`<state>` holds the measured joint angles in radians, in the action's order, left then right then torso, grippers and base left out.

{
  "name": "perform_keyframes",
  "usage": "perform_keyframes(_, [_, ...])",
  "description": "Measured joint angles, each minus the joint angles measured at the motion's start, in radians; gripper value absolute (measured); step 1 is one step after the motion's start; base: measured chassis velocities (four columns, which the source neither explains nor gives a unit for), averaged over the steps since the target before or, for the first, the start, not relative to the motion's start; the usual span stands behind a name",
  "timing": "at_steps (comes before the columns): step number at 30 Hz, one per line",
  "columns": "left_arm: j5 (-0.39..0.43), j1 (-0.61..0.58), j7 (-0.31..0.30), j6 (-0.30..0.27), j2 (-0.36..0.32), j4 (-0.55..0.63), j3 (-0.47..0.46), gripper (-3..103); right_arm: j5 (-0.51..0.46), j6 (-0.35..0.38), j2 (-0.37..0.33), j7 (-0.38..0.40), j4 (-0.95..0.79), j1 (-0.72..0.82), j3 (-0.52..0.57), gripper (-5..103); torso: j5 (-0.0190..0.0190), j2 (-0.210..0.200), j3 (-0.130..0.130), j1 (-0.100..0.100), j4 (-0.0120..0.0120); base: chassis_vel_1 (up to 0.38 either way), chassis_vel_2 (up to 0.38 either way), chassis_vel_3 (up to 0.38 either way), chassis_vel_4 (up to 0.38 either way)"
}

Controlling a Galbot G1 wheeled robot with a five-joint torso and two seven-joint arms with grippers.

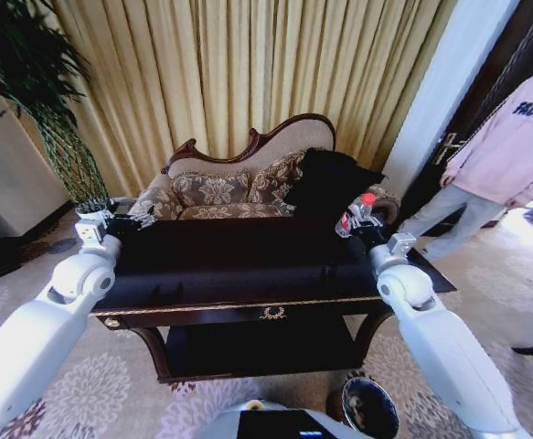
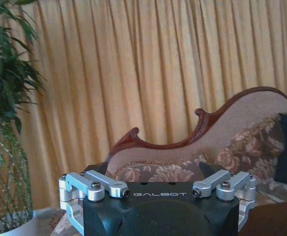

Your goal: Move to the front of the table and place the trash on the table into the trash bin.

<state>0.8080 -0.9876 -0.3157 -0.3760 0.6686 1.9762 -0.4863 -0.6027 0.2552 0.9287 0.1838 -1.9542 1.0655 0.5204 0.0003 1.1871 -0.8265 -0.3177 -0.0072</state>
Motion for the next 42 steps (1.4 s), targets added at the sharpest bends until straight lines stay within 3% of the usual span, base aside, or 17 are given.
perform_keyframes(12, [0.005,-0.002,0.002,-0.011,-0.011,0.006,0.001,100,-0.014,0.001,-0.010,-0.005,-0.022,0.049,0.043,25,0.0000,0.000,0.000,0.000,0.0003,0.022,-0.023,-0.022,0.016])
perform_keyframes(42, [0.004,-0.003,0.001,0.002,0.002,0.014,0.015,100,-0.009,0.002,0.005,0.000,-0.046,0.057,0.017,25,0.0000,0.000,0.000,0.000,0.0005,0.104,-0.105,-0.100,0.101])
